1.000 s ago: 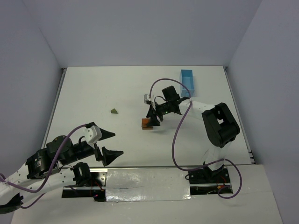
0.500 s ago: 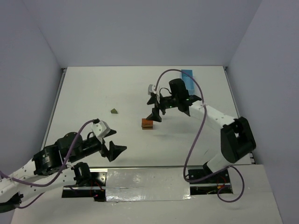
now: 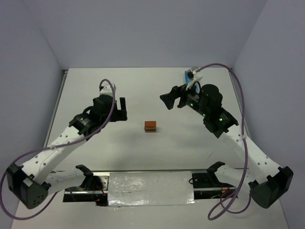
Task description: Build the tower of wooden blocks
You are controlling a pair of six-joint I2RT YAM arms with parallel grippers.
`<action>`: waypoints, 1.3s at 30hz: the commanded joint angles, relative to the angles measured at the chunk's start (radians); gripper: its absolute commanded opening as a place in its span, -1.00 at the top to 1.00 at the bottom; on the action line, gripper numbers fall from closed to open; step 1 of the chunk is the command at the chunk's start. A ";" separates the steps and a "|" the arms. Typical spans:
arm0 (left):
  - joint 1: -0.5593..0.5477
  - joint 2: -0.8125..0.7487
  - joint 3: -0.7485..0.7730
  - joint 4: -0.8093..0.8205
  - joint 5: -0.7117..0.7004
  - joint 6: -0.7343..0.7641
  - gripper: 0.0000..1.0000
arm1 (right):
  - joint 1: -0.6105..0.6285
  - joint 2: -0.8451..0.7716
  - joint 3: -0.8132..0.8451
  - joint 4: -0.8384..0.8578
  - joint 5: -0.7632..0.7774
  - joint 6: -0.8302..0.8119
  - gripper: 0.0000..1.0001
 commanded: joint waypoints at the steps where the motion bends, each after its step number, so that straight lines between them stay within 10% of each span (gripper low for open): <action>1: 0.116 0.104 0.048 0.077 0.065 0.027 -0.99 | 0.034 -0.073 -0.023 -0.125 0.187 0.130 -1.00; 8: 0.213 0.357 -0.007 0.271 0.063 0.147 -0.99 | 0.034 -0.297 -0.355 0.318 -0.157 0.291 -0.99; 12: 0.261 0.416 -0.068 0.417 0.112 0.164 -0.98 | 0.054 -0.212 -0.205 -0.021 0.006 0.205 -0.99; 39: 0.368 0.641 -0.079 0.548 0.244 0.239 -0.58 | 0.057 -0.168 -0.289 0.056 -0.112 0.148 -0.99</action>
